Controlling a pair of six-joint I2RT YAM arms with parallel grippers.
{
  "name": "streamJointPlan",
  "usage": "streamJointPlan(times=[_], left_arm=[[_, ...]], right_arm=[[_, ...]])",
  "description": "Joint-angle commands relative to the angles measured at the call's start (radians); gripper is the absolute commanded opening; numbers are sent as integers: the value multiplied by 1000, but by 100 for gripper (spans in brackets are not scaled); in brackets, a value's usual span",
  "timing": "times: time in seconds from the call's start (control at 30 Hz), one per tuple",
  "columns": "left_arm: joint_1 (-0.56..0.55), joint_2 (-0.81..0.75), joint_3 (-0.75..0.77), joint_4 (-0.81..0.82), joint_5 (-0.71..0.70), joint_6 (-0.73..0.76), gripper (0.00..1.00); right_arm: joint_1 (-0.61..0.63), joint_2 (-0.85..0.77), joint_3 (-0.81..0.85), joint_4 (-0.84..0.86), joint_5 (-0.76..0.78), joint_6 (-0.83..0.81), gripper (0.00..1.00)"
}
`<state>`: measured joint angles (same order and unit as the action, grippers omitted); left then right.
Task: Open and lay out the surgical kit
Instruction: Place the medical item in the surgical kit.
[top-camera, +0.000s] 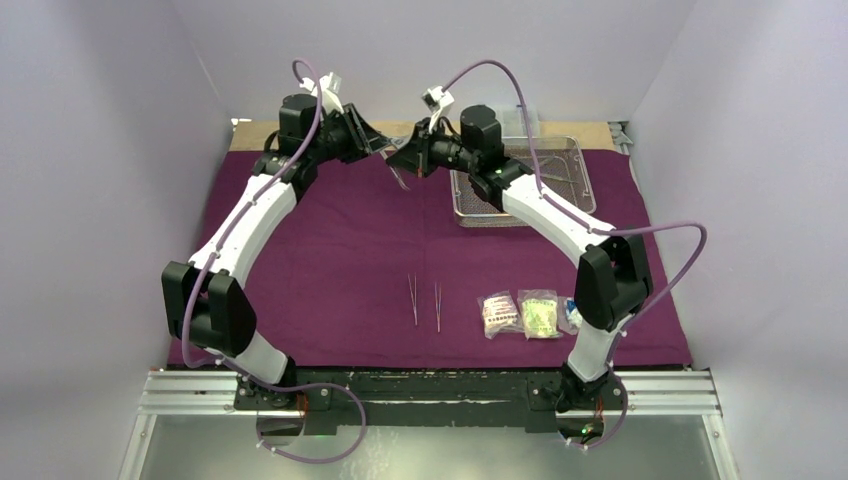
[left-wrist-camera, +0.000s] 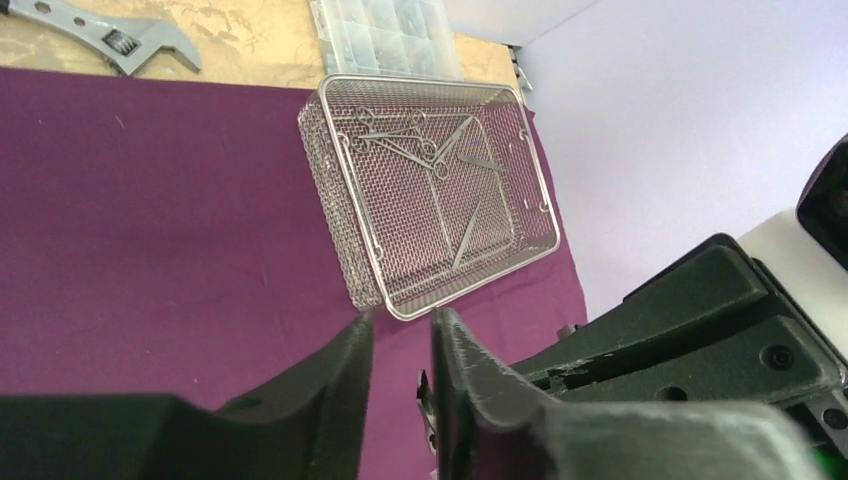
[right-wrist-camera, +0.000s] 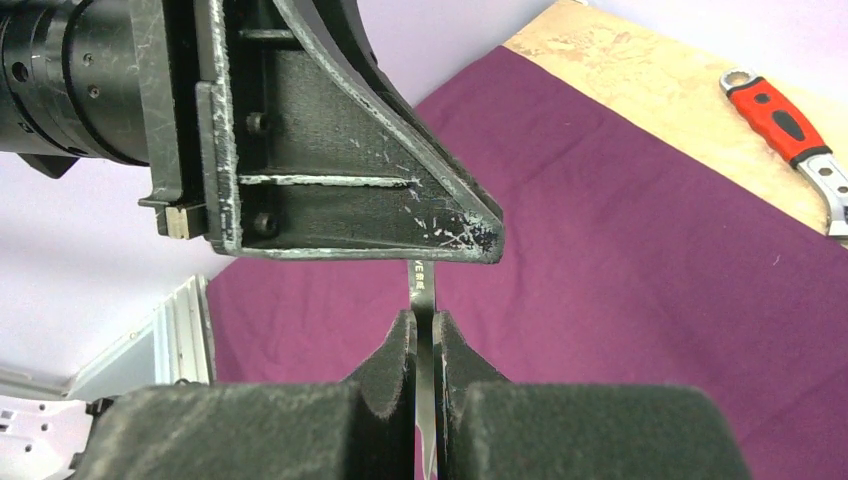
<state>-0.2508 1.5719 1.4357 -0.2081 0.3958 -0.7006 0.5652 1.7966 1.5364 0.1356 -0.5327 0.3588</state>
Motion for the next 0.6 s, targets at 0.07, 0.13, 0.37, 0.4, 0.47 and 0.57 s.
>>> streamJointPlan(times=[0.07,0.13,0.37,0.4,0.47,0.57], left_arm=[[2,-19,-13,56,91,-22,0],[2,-24,-19,61,106,-20,0],[2,-27,15,66,89,71,0],[2,-27,26,62,71,103,0],[2,-29,47,57,29,177,0],[2,-48,47,109,-36,292,0]], right_arm=[[4,-23,30,35,12,39,0],[4,-16,40,36,17,51,0],[4,2,68,-8,58,130,48],[3,-7,60,-11,79,144,56],[1,-33,45,-23,151,156,69],[-17,-68,42,-68,243,214,71]])
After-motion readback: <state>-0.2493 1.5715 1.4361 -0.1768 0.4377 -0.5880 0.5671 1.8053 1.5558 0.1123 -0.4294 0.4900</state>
